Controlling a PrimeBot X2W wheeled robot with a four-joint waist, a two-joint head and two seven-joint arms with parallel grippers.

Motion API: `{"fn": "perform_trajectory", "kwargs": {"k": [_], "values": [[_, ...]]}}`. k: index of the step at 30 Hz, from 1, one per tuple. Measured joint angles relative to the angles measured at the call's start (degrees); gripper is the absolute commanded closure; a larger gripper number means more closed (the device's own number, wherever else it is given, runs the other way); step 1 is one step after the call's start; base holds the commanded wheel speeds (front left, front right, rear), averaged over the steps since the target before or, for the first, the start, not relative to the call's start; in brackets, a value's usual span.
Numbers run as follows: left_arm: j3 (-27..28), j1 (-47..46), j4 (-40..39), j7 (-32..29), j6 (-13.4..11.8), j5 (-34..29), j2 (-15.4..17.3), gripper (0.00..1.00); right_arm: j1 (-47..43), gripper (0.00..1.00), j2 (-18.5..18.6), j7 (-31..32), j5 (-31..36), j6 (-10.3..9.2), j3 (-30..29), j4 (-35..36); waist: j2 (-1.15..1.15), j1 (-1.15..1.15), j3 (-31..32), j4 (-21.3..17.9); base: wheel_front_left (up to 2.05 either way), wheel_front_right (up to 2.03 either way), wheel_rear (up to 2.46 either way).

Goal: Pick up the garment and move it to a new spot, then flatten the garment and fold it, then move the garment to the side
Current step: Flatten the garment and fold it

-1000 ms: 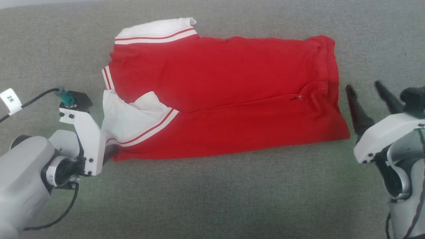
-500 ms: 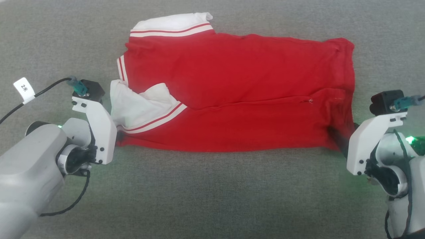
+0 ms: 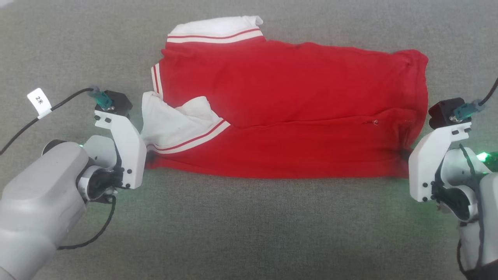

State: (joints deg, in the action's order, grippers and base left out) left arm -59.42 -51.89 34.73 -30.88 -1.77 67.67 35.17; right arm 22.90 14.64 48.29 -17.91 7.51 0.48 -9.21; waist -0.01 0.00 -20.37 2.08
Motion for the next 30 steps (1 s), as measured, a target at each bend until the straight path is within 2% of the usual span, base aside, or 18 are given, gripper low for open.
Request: {"fn": "perform_trajectory", "kwargs": {"k": [5,10,11,16,23,30], "values": [[-0.4,0.3,-2.2,-2.7,-1.7,0.4,0.6,1.00,-1.1,1.00,2.3,2.8,-2.0,0.00,1.1,1.6,0.01,0.00,1.7,0.5,0.00,0.00,0.00],[-1.5,2.9,-8.9,-6.7,-5.5,1.0,3.3,1.00,-3.6,1.00,6.1,6.5,-5.2,-0.01,2.5,4.8,0.01,0.00,3.8,1.4,0.00,0.00,0.00],[-1.5,2.9,-8.9,-6.7,-5.5,1.0,3.3,1.00,-3.6,1.00,6.1,6.5,-5.2,-0.01,2.5,4.8,0.01,0.00,3.8,1.4,0.00,0.00,0.00],[-2.4,6.6,-18.6,-9.7,-10.9,1.7,7.3,1.00,-7.5,1.00,9.4,10.3,-8.6,-0.01,2.8,8.8,0.01,0.00,5.2,2.3,0.00,0.00,0.00],[-2.2,11.8,-28.3,-10.2,-16.7,3.6,12.0,1.00,-12.8,1.00,10.3,13.8,-10.9,-0.01,1.5,13.8,0.01,0.00,5.7,2.4,0.00,0.00,0.00],[-2.1,14.5,-32.2,-10.0,-19.2,4.4,14.1,1.00,-15.7,1.00,11.3,15.8,-11.9,0.00,0.6,16.2,0.01,0.00,5.2,2.1,0.00,0.00,0.00]]}}
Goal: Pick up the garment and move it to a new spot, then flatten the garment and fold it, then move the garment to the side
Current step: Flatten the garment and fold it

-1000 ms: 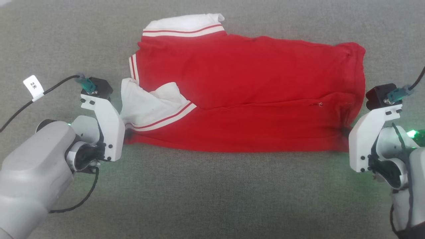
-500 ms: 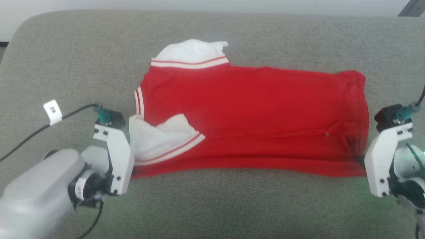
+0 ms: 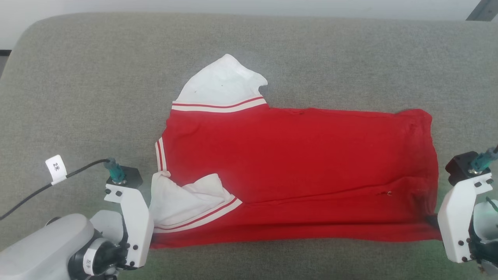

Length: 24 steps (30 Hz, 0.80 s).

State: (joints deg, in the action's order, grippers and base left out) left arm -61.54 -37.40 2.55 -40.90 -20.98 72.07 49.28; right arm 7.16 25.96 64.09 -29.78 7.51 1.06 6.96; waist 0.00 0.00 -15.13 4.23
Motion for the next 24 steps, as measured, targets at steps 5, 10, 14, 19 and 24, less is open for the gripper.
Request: {"fn": "perform_trajectory", "kwargs": {"k": [5,10,14,19,24], "values": [[-0.2,0.5,1.4,1.7,0.0,-0.5,-1.0,0.30,-0.5,0.82,-1.5,-1.6,1.0,-0.01,-0.1,-0.8,0.00,0.00,-0.4,-0.1,0.00,0.00,0.00],[0.2,0.1,3.3,2.1,0.3,-0.6,-2.0,0.00,0.3,0.00,-2.6,-3.4,1.7,-0.01,1.0,-2.4,0.00,0.00,-0.3,-0.6,0.00,0.00,0.00],[0.5,-1.9,2.1,1.0,-0.5,-1.6,-0.6,0.00,1.6,0.00,-3.0,-4.8,1.7,-0.01,1.0,-1.9,0.00,0.00,0.3,-1.3,0.00,0.00,0.00],[1.4,-6.7,-2.6,-1.9,-2.1,-4.1,2.9,0.00,3.5,0.00,-3.6,-9.2,2.4,-0.02,0.1,0.4,0.00,0.00,1.0,-3.1,0.00,0.00,0.00],[3.7,-13.2,-2.9,-0.9,-0.6,-7.1,4.0,0.00,7.3,0.00,-5.9,-19.0,5.6,-0.02,0.4,1.8,0.00,0.00,1.0,-5.9,0.00,0.00,0.00]]}}
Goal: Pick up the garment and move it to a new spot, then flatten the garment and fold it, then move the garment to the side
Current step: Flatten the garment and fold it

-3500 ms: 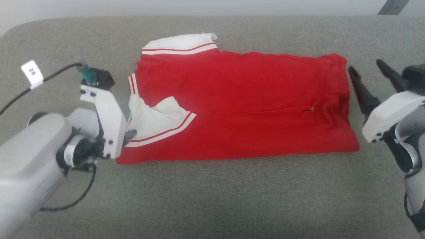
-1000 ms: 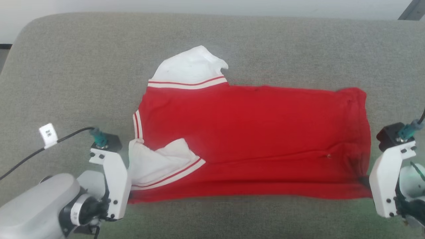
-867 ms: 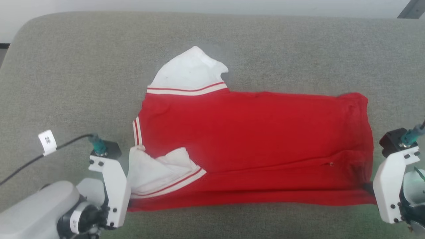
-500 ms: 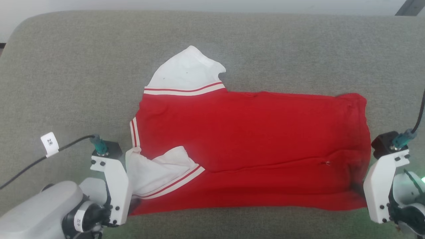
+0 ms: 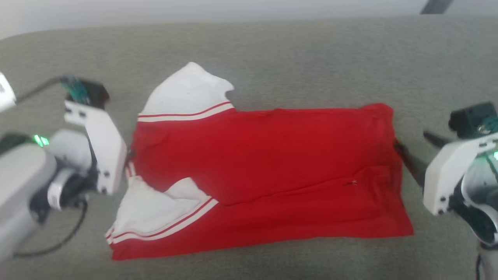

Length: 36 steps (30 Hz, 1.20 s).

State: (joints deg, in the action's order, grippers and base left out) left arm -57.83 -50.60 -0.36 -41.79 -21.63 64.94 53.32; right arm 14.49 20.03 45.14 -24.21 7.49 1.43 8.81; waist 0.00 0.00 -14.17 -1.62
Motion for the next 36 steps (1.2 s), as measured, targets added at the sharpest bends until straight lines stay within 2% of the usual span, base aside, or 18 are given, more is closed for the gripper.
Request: {"fn": "perform_trajectory", "kwargs": {"k": [5,10,14,19,34,35,36], "values": [[1.7,-5.6,6.2,3.4,4.2,-2.4,-2.1,0.00,4.7,0.00,-3.3,-12.6,3.5,-0.01,1.0,-1.1,0.00,0.00,-1.2,-3.7,0.00,0.00,0.00],[2.1,-9.9,15.3,6.6,10.1,-4.5,-5.3,0.00,7.9,0.00,-6.9,-25.6,8.3,0.02,1.0,-2.9,0.00,0.00,-3.0,-7.5,0.00,0.00,0.00],[1.6,-12.3,22.8,7.4,14.0,-5.1,-7.5,0.00,8.4,0.00,-9.7,-30.9,10.3,-0.01,0.4,-5.2,0.00,0.00,-4.7,-10.0,0.00,0.00,0.00],[1.2,-14.9,31.4,7.6,17.9,-5.3,-9.5,0.00,8.4,0.00,-11.3,-32.0,10.9,0.00,0.5,-7.6,0.00,0.00,-6.9,-12.0,0.00,0.00,0.00],[0.9,-23.9,51.1,7.8,25.0,-6.0,-15.5,0.00,10.7,0.00,-12.1,-28.4,10.0,0.00,3.9,-10.0,0.00,0.00,-13.1,-15.4,0.00,0.00,0.00],[1.0,-24.4,52.2,7.1,25.3,-5.7,-16.0,0.15,10.8,0.00,-12.1,-27.9,9.4,0.00,4.2,-10.2,0.00,0.00,-13.6,-15.6,0.00,0.00,0.00],[1.0,-24.8,53.1,6.1,25.7,-5.3,-16.4,0.87,11.1,0.00,-12.1,-27.2,9.1,0.00,4.5,-10.3,0.00,0.00,-13.9,-15.7,0.00,0.00,0.00]]}}
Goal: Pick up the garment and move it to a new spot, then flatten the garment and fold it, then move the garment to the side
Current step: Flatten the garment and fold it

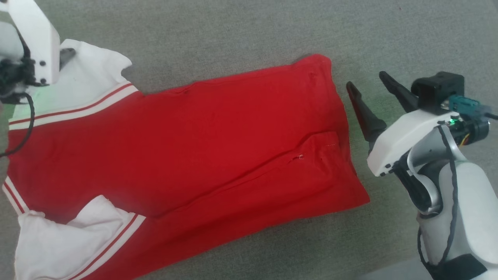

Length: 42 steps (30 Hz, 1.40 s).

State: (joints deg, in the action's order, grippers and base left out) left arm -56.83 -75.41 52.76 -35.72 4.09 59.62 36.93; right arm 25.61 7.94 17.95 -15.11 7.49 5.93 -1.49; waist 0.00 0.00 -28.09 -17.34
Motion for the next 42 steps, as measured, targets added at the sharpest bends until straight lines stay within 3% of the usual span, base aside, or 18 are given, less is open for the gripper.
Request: {"fn": "perform_trajectory", "kwargs": {"k": [1,6,15,20,21,22,23,31,42], "values": [[0.3,-0.5,0.8,-0.9,0.2,0.7,-0.6,1.00,0.3,0.00,0.0,0.6,-0.3,0.00,0.5,-0.1,0.00,0.00,-0.3,-0.1,0.00,0.00,0.00],[-0.1,-2.4,2.5,-1.7,1.7,0.9,-2.9,1.00,3.3,0.00,0.2,5.7,-2.7,0.00,1.3,-1.1,-0.01,0.00,-1.5,0.4,0.00,0.00,0.00],[-1.5,-5.2,5.1,-0.9,2.8,0.4,-6.3,1.00,15.5,0.00,2.2,23.2,-7.0,0.00,5.6,-12.2,0.00,0.00,-2.2,3.0,0.00,0.00,0.00],[-2.0,-5.9,5.8,-0.1,3.1,0.3,-7.5,1.00,19.8,0.00,2.8,29.0,-8.8,-0.01,7.6,-17.1,0.00,0.00,-2.5,4.0,0.00,0.00,0.00],[-2.3,-6.3,6.2,0.5,3.2,0.2,-8.0,1.00,21.5,0.27,3.3,30.4,-9.2,-0.01,8.8,-18.6,0.00,0.00,-2.6,4.4,0.00,0.00,0.00],[-2.3,-6.3,6.2,0.5,3.2,0.2,-8.0,1.00,21.5,0.84,3.3,30.4,-9.2,-0.01,8.8,-18.6,0.00,0.00,-2.6,4.4,0.00,0.00,0.00],[-2.3,-6.3,6.3,0.8,3.2,0.1,-8.3,1.00,22.2,1.00,3.6,30.8,-9.6,-0.01,9.4,-19.2,0.00,0.00,-2.6,4.6,0.00,0.00,0.00],[-3.4,-6.5,6.3,1.7,3.3,0.6,-9.9,1.00,23.5,1.00,6.8,28.8,-11.8,0.01,12.9,-21.2,0.00,0.00,-0.7,6.9,0.00,0.00,0.00],[-5.9,-6.9,-1.9,-5.4,3.3,3.4,-8.7,1.00,18.2,1.00,13.4,27.3,-13.4,0.00,12.3,-16.4,0.00,0.00,5.6,11.8,0.00,0.00,0.00]]}}
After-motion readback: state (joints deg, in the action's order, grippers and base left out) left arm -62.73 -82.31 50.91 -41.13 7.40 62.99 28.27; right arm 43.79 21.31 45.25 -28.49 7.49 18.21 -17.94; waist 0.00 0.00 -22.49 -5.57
